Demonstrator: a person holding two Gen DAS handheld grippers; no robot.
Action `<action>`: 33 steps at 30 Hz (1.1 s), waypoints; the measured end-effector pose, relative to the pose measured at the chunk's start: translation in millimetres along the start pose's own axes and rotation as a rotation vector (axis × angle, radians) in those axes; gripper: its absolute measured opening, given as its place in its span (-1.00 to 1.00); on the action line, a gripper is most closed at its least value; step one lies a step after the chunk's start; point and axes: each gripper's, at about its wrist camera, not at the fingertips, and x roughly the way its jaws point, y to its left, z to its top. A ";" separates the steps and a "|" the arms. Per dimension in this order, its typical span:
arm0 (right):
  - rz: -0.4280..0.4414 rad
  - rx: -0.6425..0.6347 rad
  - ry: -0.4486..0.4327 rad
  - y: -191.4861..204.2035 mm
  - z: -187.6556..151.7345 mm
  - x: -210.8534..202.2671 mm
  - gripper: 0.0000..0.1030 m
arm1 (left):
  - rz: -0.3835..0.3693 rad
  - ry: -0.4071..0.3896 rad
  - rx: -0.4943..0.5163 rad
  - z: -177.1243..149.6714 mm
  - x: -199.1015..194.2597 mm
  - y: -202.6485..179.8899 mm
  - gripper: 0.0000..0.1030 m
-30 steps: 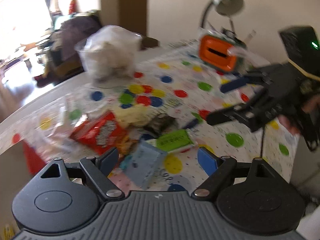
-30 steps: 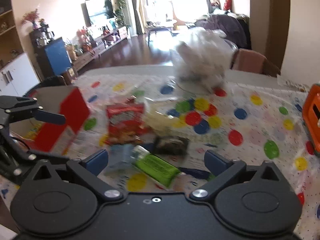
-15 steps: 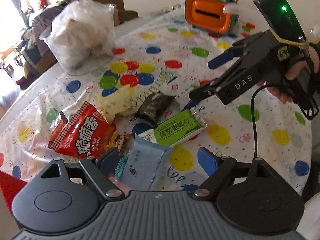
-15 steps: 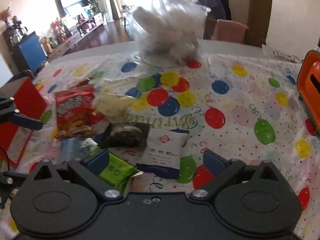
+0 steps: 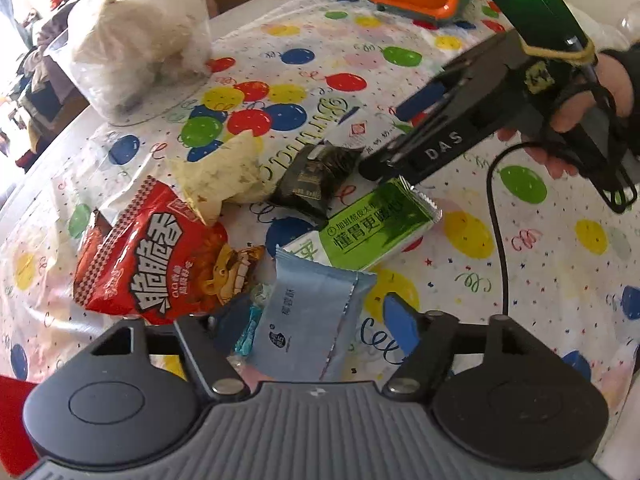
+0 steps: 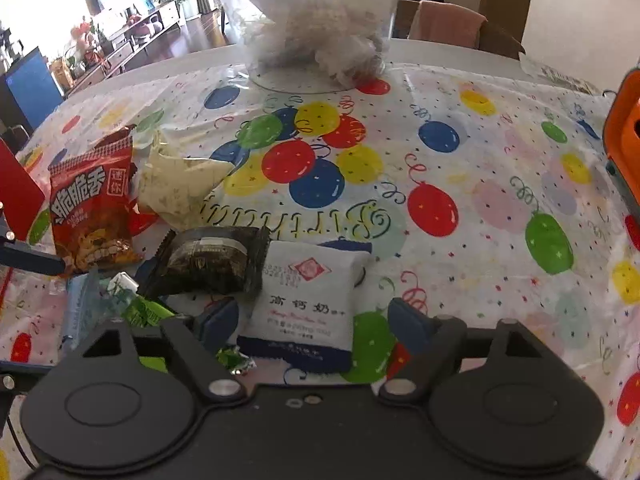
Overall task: Organize snacks
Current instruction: 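Grasp the blue-grey sachet with the left tool while the right tool grasps the white milk packet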
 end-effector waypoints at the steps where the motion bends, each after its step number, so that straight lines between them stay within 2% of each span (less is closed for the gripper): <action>1: -0.001 -0.009 0.001 1.4 0.2 1.5 0.54 | 0.002 0.004 0.009 -0.2 1.8 -0.7 0.30; 8: -0.004 -0.040 0.004 6.9 3.8 8.8 0.42 | 0.007 0.027 0.023 -0.7 13.7 1.4 0.25; 10: -0.009 -0.042 0.000 7.2 4.0 9.4 0.42 | 0.000 0.028 0.019 -0.6 14.9 2.5 0.13; 15: -0.029 -0.048 -0.016 7.6 3.7 9.9 0.27 | -0.010 0.026 -0.009 0.9 16.3 6.5 0.05; 18: -0.035 -0.046 -0.018 7.5 4.0 9.7 0.19 | -0.019 0.028 -0.038 2.6 16.6 10.1 -0.08; 21: -0.043 -0.050 -0.023 8.6 3.8 8.8 0.04 | -0.007 0.031 -0.045 4.0 16.6 10.1 -0.08; 24: -0.040 -0.037 -0.024 7.7 3.2 6.4 -0.03 | -0.003 0.029 -0.050 3.8 14.6 8.4 -0.08; 33: -0.064 0.009 -0.047 1.8 -3.8 -17.8 -0.04 | 0.045 0.015 -0.082 0.9 4.6 2.0 -0.08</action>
